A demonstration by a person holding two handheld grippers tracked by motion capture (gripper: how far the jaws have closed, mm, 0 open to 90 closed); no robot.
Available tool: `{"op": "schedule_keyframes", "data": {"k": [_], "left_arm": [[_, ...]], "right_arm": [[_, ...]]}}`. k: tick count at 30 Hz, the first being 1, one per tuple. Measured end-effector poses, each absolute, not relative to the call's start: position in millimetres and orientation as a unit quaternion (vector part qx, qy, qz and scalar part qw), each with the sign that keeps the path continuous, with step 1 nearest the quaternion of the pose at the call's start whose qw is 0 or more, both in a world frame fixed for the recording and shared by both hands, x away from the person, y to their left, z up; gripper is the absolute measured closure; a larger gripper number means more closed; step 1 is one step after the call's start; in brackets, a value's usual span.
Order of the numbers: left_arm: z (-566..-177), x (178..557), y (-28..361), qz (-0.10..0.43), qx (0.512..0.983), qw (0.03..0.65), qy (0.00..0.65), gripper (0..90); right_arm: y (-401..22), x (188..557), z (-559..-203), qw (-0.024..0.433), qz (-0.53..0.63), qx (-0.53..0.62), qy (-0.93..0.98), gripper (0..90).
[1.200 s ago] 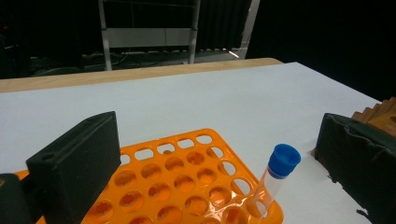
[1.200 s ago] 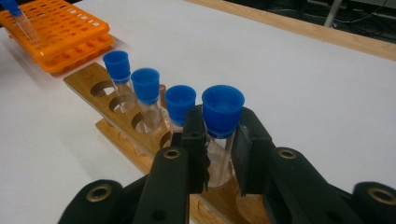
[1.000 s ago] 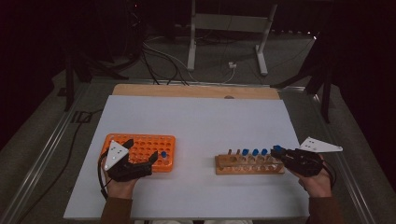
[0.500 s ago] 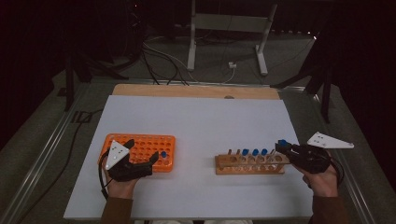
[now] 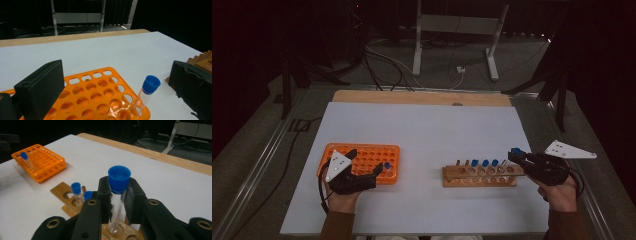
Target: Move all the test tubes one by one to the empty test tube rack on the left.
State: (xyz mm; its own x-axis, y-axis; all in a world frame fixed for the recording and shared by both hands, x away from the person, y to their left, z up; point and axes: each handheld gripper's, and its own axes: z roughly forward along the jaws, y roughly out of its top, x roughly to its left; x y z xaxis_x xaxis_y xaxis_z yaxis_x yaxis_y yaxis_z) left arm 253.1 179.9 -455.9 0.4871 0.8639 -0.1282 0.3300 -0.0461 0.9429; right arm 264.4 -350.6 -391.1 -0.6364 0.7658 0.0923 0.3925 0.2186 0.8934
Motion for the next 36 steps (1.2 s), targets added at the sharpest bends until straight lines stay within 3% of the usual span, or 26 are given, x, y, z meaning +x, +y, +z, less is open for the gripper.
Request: {"op": "schedule_keyframes", "data": {"k": [20,36], "left_arm": [[-445.3,248.9,169.8,0.259,0.678,0.539,0.427,1.3],[-425.2,248.3,113.3,0.238,0.712,0.554,0.358,1.3]], "right_arm": [[-320.7,256.9,-386.7,0.152,0.502,0.339,0.781,76.5],[-290.6,262.6,-390.3,0.12,0.52,0.319,0.784,76.5]]}}
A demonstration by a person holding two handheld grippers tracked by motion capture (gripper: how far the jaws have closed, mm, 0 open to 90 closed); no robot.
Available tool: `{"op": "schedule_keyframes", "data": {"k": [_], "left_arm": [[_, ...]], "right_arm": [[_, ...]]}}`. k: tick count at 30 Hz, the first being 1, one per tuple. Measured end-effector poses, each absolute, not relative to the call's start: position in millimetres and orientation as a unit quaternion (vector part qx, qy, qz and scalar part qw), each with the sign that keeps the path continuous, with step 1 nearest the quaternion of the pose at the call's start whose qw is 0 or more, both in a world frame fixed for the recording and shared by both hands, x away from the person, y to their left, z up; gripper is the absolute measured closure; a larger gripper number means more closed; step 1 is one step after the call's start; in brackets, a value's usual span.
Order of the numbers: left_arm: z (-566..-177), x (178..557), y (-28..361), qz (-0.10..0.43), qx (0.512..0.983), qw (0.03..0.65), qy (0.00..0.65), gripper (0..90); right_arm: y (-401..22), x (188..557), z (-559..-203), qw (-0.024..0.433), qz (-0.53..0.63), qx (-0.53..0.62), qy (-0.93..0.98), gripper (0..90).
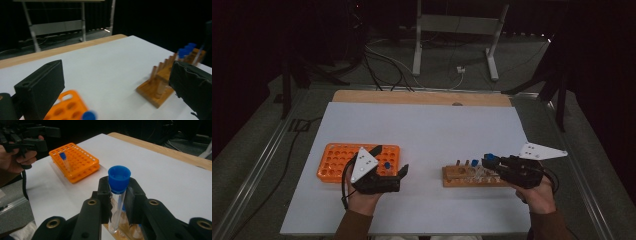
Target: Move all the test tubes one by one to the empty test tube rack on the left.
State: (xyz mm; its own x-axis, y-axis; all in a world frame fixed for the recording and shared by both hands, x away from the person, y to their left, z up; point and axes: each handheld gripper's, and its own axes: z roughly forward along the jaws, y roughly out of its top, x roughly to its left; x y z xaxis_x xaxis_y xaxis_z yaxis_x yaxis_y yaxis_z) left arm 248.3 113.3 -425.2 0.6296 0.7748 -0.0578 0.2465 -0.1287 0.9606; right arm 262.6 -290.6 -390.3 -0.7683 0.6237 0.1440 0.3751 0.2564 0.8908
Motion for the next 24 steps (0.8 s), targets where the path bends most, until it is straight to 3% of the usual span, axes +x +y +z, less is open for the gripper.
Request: {"op": "schedule_keyframes", "data": {"k": [24], "left_arm": [[-424.4,249.0,29.4,0.188,0.749,0.566,0.289,3.2]], "right_arm": [[-256.1,263.7,-398.3,0.101,0.534,0.312,0.779,76.5]]}}
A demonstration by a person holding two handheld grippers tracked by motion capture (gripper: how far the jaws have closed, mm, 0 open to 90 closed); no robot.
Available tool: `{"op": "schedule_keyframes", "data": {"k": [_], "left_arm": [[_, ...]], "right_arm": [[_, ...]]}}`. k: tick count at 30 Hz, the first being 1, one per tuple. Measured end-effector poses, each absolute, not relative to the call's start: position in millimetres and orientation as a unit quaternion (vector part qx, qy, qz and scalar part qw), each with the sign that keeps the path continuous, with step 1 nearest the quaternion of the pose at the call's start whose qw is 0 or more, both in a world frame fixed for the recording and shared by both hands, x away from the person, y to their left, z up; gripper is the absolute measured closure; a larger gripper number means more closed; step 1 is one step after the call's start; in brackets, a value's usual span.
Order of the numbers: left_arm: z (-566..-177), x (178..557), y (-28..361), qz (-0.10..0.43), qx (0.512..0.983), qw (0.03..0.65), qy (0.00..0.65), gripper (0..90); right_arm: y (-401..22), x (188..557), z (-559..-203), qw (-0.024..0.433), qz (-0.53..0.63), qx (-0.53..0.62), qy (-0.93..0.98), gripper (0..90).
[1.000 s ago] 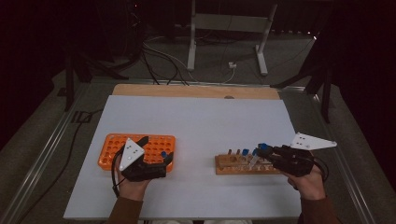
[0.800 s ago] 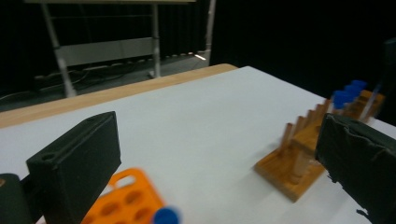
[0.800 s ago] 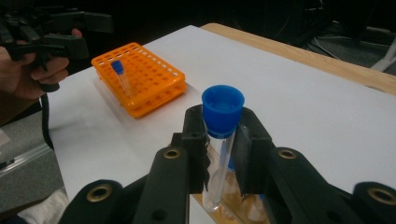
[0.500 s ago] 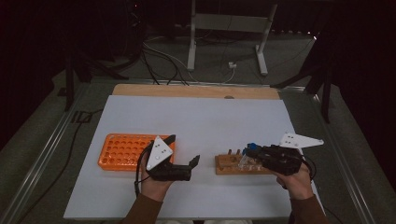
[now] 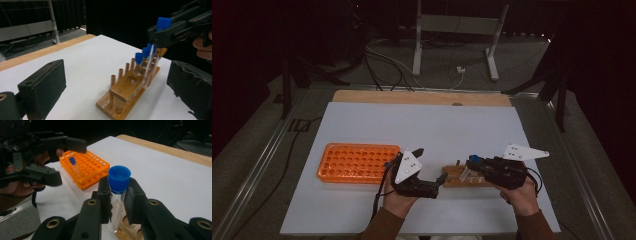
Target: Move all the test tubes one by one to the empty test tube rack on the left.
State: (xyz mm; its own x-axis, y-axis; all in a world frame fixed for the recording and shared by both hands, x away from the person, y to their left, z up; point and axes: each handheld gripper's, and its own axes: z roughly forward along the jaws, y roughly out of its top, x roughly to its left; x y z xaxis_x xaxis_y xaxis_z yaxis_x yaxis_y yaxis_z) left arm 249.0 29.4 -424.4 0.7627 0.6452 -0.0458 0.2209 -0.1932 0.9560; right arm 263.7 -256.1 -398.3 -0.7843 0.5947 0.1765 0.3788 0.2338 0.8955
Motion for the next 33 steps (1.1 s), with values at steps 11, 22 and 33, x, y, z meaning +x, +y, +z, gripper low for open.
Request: {"op": "schedule_keyframes", "data": {"k": [11,22,33], "left_arm": [[-431.7,248.3,7.4,0.171,0.762,0.561,0.274,7.0],[-437.3,248.2,-12.5,0.14,0.786,0.549,0.247,38.6],[-443.1,251.4,-19.8,0.129,0.801,0.536,0.234,77.5]], "right_arm": [[-247.9,264.8,-404.1,0.096,0.534,0.317,0.778,76.5],[-238.5,261.1,-405.4,0.092,0.532,0.309,0.783,76.5],[-235.6,261.0,-407.1,0.085,0.531,0.307,0.785,76.6]]}}
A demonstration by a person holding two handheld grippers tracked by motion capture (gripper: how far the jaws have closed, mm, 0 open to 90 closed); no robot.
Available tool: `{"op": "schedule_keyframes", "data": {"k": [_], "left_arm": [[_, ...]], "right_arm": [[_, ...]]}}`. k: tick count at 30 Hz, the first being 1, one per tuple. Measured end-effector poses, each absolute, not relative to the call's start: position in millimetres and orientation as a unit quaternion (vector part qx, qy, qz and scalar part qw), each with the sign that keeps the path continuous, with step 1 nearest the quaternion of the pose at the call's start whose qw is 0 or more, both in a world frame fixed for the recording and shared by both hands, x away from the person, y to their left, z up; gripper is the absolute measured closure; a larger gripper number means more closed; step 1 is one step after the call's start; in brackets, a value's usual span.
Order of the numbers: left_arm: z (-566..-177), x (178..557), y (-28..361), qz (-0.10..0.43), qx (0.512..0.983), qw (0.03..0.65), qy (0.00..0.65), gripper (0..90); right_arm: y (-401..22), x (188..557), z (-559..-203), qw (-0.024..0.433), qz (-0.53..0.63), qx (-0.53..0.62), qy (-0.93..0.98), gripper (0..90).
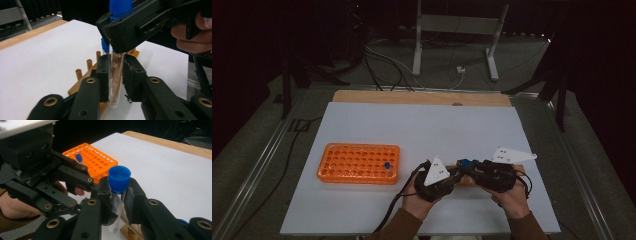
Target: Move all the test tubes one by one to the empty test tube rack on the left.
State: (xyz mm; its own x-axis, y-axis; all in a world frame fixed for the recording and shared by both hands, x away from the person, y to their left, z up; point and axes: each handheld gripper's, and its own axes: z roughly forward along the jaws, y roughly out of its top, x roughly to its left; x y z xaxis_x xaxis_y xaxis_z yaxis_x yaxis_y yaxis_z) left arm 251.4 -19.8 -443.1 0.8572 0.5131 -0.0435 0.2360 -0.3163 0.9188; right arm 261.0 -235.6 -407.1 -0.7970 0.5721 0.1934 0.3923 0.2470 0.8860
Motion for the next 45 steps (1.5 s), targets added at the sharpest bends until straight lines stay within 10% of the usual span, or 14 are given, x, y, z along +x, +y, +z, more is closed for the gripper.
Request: {"op": "schedule_keyframes", "data": {"k": [6,15,22,45], "left_arm": [[-442.7,250.6,-19.5,0.132,0.797,0.543,0.23,78.7],[-441.5,254.5,-5.5,0.141,0.785,0.545,0.257,78.7],[-439.8,254.7,12.3,0.147,0.776,0.549,0.272,78.7],[-431.5,250.9,55.6,0.152,0.763,0.56,0.284,78.6]], "right_arm": [[-237.6,261.0,-406.2,0.085,0.535,0.303,0.784,75.1],[-249.1,260.9,-398.8,0.103,0.561,0.316,0.758,24.6],[-261.0,264.5,-398.0,0.132,0.563,0.343,0.74,2.6],[-285.0,270.6,-400.8,0.178,0.556,0.374,0.721,0.0]]}}
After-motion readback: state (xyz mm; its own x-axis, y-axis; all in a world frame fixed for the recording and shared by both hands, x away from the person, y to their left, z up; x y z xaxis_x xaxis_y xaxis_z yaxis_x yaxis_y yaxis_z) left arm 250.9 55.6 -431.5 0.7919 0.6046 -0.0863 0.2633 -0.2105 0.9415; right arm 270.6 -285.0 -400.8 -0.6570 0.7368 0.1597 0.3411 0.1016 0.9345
